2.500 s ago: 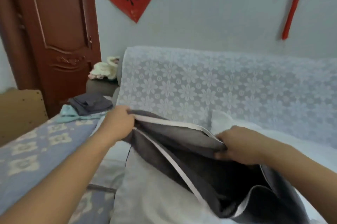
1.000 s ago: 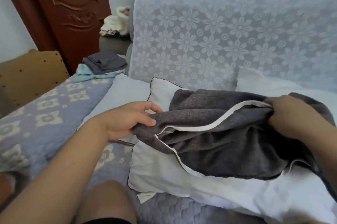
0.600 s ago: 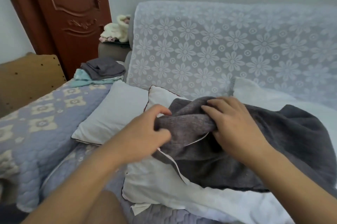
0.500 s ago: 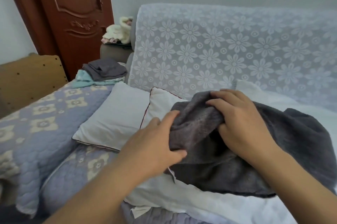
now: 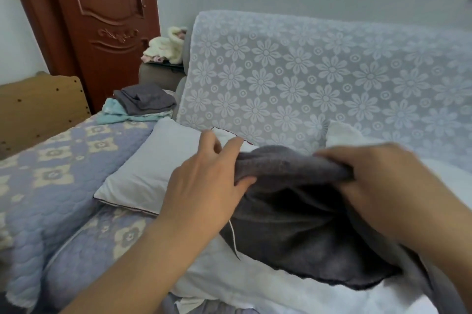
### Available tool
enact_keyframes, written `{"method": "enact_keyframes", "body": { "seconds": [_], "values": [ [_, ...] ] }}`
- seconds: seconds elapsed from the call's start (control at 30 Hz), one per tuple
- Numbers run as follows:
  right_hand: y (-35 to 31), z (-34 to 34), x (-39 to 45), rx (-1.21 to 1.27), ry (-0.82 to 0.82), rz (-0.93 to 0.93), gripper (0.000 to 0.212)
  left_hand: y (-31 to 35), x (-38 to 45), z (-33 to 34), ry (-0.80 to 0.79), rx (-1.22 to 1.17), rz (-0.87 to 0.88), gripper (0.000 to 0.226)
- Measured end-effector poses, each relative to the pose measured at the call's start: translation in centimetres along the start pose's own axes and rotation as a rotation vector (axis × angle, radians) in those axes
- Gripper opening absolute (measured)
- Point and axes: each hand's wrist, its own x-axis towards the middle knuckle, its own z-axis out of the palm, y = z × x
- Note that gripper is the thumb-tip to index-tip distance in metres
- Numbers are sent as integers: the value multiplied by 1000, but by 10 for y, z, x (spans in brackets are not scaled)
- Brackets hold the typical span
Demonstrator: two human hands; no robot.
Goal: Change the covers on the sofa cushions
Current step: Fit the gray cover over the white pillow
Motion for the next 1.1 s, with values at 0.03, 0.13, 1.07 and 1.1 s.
{"method": "enact_keyframes", "body": {
  "seconds": [0.03, 0.13, 1.07, 1.1],
  "values": [
    [0, -6, 4, 49, 215, 35, 41, 6, 1, -3, 66, 17, 44, 64],
    [-11, -20, 19, 149, 623, 61, 49, 20, 12, -13, 128, -52, 63, 65],
    [-2, -23, 116, 151, 161, -71, 11, 5, 82, -37, -136, -1377, -498, 23],
    [-2, -21, 115, 151, 121, -116, 14, 4, 83, -38, -151, -1420, -530, 26]
  ]
}}
